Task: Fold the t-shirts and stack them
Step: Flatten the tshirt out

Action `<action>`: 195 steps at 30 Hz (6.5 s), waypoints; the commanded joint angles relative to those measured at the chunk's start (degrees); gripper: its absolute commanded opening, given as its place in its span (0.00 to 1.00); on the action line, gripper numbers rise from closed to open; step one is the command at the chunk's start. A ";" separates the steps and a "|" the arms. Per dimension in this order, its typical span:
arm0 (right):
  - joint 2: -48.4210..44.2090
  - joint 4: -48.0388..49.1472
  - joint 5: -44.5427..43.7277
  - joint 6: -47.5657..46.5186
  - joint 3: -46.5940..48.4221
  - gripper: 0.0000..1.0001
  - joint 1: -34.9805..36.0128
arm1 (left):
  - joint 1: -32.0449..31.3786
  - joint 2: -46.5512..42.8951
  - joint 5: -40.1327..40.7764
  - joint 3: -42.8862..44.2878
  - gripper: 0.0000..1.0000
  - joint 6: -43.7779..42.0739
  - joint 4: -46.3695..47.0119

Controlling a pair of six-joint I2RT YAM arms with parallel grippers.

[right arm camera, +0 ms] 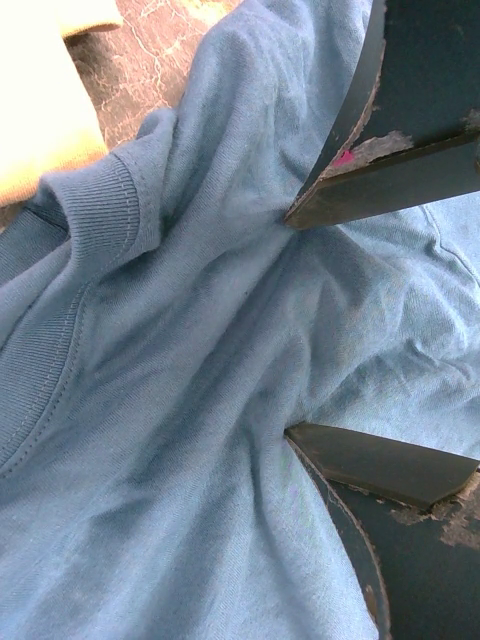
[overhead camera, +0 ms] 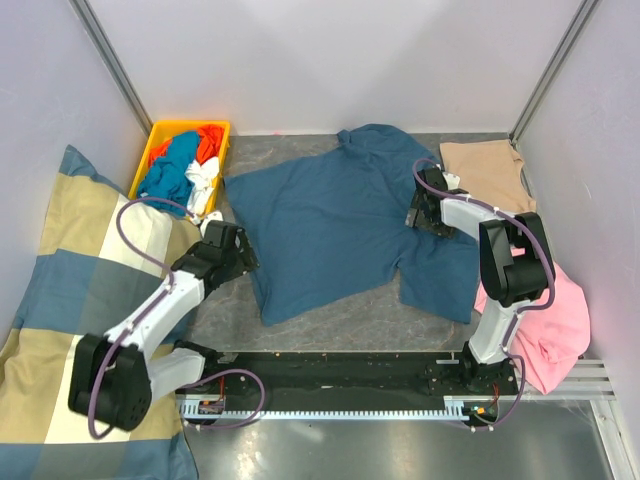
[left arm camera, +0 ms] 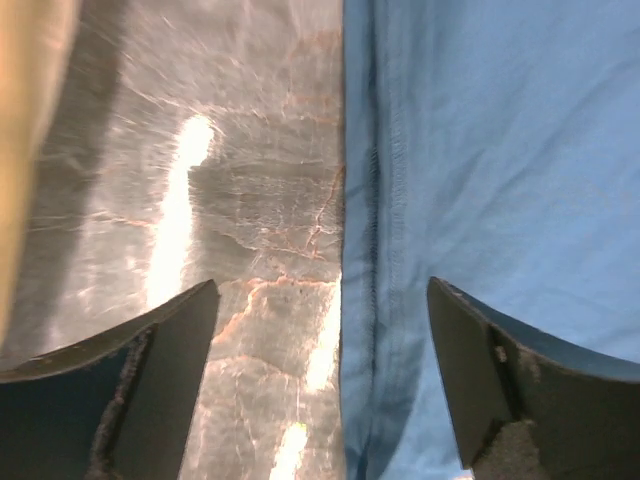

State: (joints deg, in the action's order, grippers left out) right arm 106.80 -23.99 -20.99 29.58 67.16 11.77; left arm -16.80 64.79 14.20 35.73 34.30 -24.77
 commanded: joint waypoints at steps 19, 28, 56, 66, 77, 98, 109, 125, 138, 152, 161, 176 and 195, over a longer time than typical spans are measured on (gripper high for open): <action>2.00 -5.37 -0.36 -1.72 -3.70 0.88 -0.70 | -12.12 8.85 -9.80 4.00 0.90 4.71 14.92; 2.36 -5.37 -0.10 -1.81 -3.35 0.88 -0.70 | -12.73 13.07 -7.87 1.89 0.93 4.99 15.38; 2.44 -5.02 0.25 -2.25 -3.70 0.89 -0.78 | -11.33 -6.42 9.89 -0.49 0.88 11.93 -9.85; 1.83 -5.10 0.95 -1.81 -3.70 0.89 -0.78 | -11.33 -5.48 0.85 7.07 0.87 3.67 3.93; -11.33 -8.61 5.87 -1.55 -3.09 0.91 2.90 | -12.12 17.19 -7.43 13.93 0.86 1.12 16.86; -25.86 -9.59 4.56 -4.27 -3.08 0.93 5.28 | -8.78 38.30 -2.77 29.40 0.86 -0.73 11.77; 0.19 -0.35 7.28 -11.65 19.30 0.96 5.19 | -7.46 33.20 -3.39 30.19 0.86 -1.78 12.03; 34.34 -6.24 28.80 -21.76 57.64 0.98 0.63 | -0.87 40.67 -5.41 38.19 0.87 -0.03 11.85; 39.54 -8.53 35.06 -20.35 58.80 0.98 -2.45 | 3.08 56.31 -10.15 52.42 0.86 2.35 10.36; 36.20 -12.48 27.86 -16.93 52.38 0.98 -3.33 | 6.60 75.73 -16.91 84.54 0.85 0.42 -4.20; 36.45 -13.37 19.15 -5.69 48.42 0.98 -5.53 | 10.82 83.65 -20.70 97.08 0.85 0.59 -7.66; 41.98 -7.39 22.82 0.83 55.88 0.98 -9.48 | 12.49 85.05 -24.21 96.11 0.85 -0.99 -5.38; 18.01 21.25 48.69 -2.51 27.62 0.98 -9.22 | 19.17 88.22 -26.15 99.71 0.84 0.33 -4.67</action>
State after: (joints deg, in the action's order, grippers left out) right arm 132.90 -7.25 23.16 28.67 100.49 1.78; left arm -1.26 150.30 -13.93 134.47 35.31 -27.75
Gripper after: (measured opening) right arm 0.981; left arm 0.841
